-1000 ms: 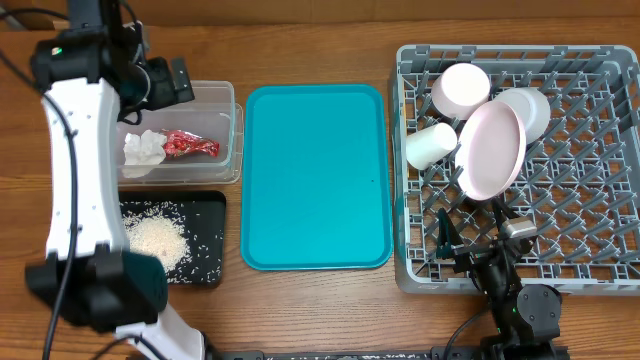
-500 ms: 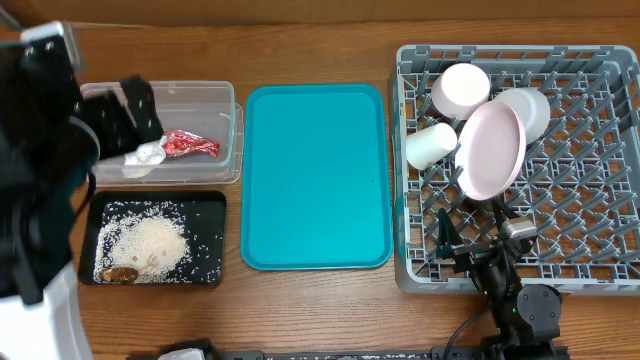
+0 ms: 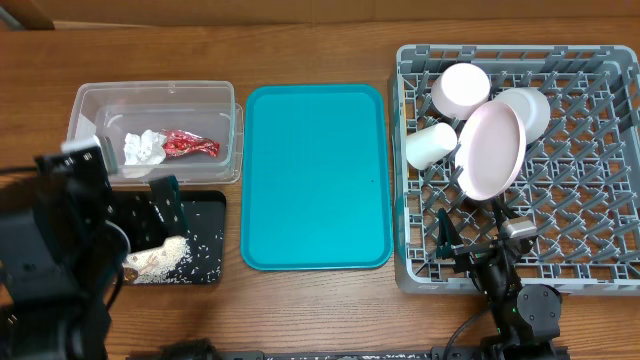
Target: Sort waste into correct bins and load items into the dishwasher
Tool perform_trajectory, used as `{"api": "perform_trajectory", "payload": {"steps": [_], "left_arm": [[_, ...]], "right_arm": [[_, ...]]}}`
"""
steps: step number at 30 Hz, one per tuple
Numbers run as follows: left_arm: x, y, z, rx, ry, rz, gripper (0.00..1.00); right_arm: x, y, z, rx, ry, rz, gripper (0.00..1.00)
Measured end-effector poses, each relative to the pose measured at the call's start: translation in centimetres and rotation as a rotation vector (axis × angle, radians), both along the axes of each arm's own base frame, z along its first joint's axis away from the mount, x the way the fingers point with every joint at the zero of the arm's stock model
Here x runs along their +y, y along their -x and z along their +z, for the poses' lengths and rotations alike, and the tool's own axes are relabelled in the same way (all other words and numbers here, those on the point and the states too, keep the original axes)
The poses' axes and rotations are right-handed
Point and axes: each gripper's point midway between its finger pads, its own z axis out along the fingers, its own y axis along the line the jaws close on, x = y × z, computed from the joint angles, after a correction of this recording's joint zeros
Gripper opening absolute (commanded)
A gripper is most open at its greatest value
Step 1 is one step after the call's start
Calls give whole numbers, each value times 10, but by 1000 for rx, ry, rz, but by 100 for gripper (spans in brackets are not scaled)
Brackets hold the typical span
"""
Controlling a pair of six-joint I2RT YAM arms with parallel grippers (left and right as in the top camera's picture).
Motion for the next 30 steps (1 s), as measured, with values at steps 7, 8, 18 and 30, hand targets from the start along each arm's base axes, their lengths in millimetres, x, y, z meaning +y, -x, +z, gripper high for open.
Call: {"api": "perform_trajectory", "payload": {"steps": [7,8,18,30], "left_arm": [[1,-4,-28,-120,25,32,100],[1,-7,-31,-151,35,43,100],[-8,-35,-84,-435,161,34,100],[-13,-37,-151,-633,164,-13,100]], "right_arm": [[0,0,0,0,0,0,100],[0,0,0,0,0,0,100],[0,0,0,0,0,0,100],[0,0,0,0,0,0,100]]}}
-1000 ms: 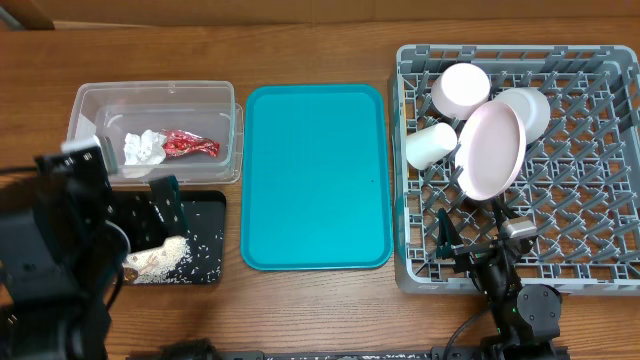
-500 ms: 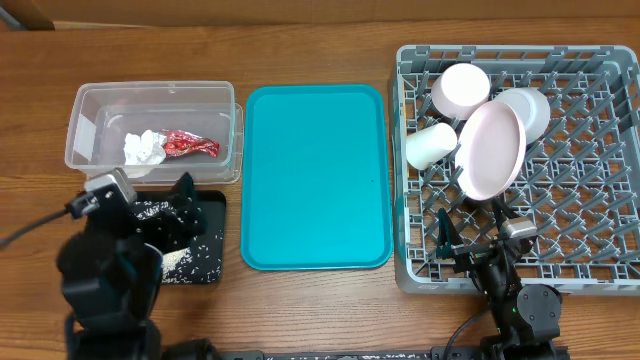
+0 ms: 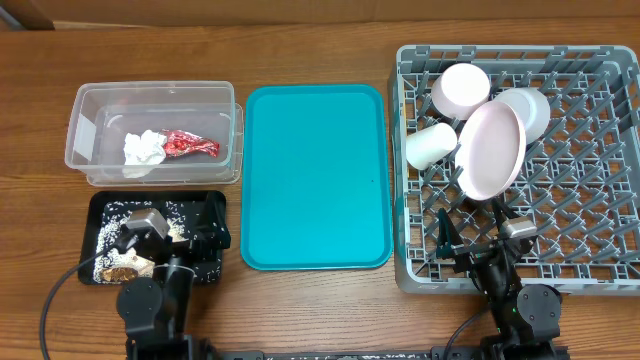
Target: Sort waste into correct bins and load items into the dishwasher
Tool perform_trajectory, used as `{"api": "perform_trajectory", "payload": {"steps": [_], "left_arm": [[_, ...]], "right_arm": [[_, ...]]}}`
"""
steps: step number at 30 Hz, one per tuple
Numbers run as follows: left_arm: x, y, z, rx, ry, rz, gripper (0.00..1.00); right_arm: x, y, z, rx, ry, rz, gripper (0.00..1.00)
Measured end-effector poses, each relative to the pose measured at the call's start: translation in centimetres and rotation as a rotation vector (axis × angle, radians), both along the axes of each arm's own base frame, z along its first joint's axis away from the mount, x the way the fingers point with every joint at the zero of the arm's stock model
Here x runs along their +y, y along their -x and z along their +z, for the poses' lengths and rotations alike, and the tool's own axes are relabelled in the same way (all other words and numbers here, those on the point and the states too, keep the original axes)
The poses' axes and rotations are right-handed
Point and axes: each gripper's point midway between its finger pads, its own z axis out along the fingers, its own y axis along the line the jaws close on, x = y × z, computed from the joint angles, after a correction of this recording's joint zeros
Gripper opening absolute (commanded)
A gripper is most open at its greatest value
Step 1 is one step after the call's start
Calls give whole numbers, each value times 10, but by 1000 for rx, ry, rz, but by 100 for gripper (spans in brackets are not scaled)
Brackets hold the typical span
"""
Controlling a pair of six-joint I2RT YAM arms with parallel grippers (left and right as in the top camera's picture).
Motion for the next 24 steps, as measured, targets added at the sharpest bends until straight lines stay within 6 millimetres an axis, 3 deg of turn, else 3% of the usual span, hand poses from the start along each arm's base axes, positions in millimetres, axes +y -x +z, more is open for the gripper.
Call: {"api": "perform_trajectory", "payload": {"steps": [6,13,19,24], "left_arm": [[-1,3,-25,-4,-52,-4,100],[-5,8,-19,-76,-226,-23,100],[-11,10,-37,-35,-374,-64,100],[-16,11,-38,-45,-495,-93,100]], "right_arm": [[0,0,0,0,0,0,100],[0,0,0,0,0,0,100],[0,0,0,0,0,0,100],[0,0,0,0,0,0,100]]}}
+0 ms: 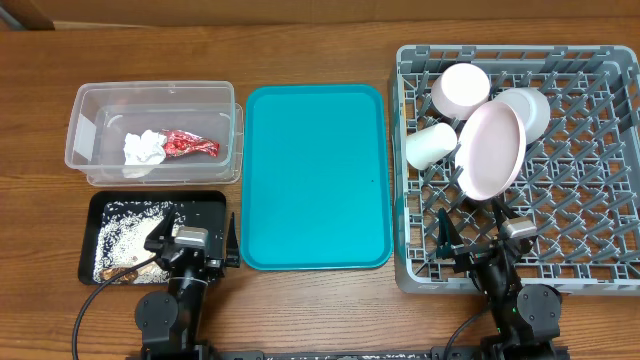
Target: Sort waste into correct bins and load items into the dishwasher
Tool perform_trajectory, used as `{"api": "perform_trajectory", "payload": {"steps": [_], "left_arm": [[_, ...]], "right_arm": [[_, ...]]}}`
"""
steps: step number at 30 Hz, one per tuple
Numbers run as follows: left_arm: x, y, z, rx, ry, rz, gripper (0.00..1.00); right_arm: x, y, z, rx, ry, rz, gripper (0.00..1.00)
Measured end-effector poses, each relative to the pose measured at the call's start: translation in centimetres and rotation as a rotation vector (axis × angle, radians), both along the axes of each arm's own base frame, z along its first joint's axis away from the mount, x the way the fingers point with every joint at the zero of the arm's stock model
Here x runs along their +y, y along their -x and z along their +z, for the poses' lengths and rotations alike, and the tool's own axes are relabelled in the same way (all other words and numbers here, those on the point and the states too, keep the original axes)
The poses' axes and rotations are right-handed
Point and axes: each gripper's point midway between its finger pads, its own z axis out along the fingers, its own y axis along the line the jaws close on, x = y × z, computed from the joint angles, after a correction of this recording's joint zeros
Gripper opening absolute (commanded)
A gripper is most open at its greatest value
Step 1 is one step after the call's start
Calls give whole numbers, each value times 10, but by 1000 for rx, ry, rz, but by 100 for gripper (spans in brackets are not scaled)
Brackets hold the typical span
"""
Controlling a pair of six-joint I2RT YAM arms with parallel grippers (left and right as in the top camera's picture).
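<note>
A clear plastic bin [90,105] at the back left holds a crumpled white tissue [142,150] and a red wrapper [190,144]. In front of it, a black tray [200,203] carries scattered rice [125,238] and brown food scraps [118,270]. The grey dish rack [600,230] on the right holds a pink plate [490,150], a white cup [431,145] and two white bowls [461,88]. My left gripper [197,233] sits low at the black tray's front right corner, open and empty. At the rack's front edge, my right gripper [472,236] is also open and empty.
An empty teal tray [315,175] lies in the middle between the bins and the rack. Wooden tabletop [320,40] runs along the back. Both arm bases stand at the table's front edge.
My left arm has shifted to the right, from over the black tray's left front part to its front right corner. More of the rice now shows. The right arm has not moved.
My left arm was first raised close to the camera over the left bins, above the black tray. Then it sat low at the tray's front left. Now it rests by the tray's right front corner. The right arm stayed at the rack throughout.
</note>
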Motion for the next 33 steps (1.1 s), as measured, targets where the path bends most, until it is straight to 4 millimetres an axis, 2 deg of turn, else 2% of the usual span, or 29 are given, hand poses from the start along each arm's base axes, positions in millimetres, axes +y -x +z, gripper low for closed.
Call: {"api": "perform_trajectory", "payload": {"steps": [8,15,20,33], "left_arm": [[0,0,0,-5,-58,-1,100],[17,-1,-4,17,19,109,100],[12,-1,-5,22,46,101,100],[14,-1,-5,23,64,114,100]], "right_arm": [[0,0,0,0,0,0,100],[0,0,0,0,0,0,100],[0,0,0,0,0,0,100],[0,0,0,0,0,0,100]]}}
